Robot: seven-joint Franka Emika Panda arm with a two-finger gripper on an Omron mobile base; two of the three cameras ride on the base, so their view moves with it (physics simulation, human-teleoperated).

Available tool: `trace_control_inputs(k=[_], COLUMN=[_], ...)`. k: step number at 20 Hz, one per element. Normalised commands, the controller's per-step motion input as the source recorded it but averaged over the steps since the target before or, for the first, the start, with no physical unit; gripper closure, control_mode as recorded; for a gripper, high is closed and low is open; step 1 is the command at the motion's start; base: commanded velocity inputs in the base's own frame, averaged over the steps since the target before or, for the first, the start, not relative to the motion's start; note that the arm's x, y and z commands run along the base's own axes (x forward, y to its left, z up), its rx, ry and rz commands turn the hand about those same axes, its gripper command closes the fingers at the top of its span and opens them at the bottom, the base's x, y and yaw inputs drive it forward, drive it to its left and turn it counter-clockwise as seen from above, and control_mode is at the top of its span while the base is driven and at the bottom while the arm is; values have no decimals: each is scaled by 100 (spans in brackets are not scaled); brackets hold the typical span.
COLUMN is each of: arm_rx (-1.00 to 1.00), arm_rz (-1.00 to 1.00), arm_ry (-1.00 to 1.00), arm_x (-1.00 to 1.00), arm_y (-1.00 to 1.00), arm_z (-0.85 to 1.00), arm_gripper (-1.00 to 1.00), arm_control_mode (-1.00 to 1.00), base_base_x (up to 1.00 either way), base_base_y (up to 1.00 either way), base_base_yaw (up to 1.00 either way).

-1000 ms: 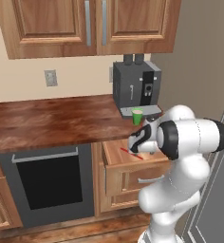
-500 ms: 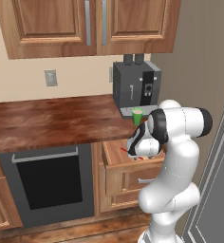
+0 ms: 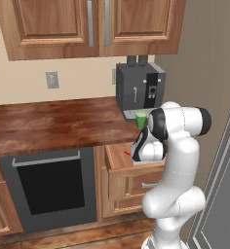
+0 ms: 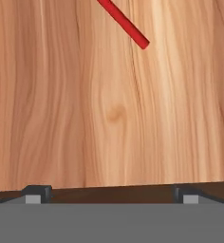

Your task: Pick up the straw from the right drawer and put it inside the smoothie cup.

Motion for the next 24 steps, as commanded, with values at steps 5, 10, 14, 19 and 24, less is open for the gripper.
trace_control_inputs(k=[5, 10, 14, 19, 24], arm_rx=[0, -2, -5, -4, 0], arm_rz=[3, 8, 11, 14, 10], arm_ry=[4, -1, -5, -1, 1], arm_x=[-73, -100, -96, -40, 16], arm_y=[-3, 0, 0, 5, 0], arm_z=[-8, 1, 12, 28, 45], arm_gripper=[-100, -100, -100, -100, -100], arm_control_mode=[-100, -100, -100, -100, -100], base_base_x=[0, 0, 0, 0, 0], base_base_y=[0, 0, 0, 0, 0], base_base_yaw=[0, 0, 0, 0, 0])
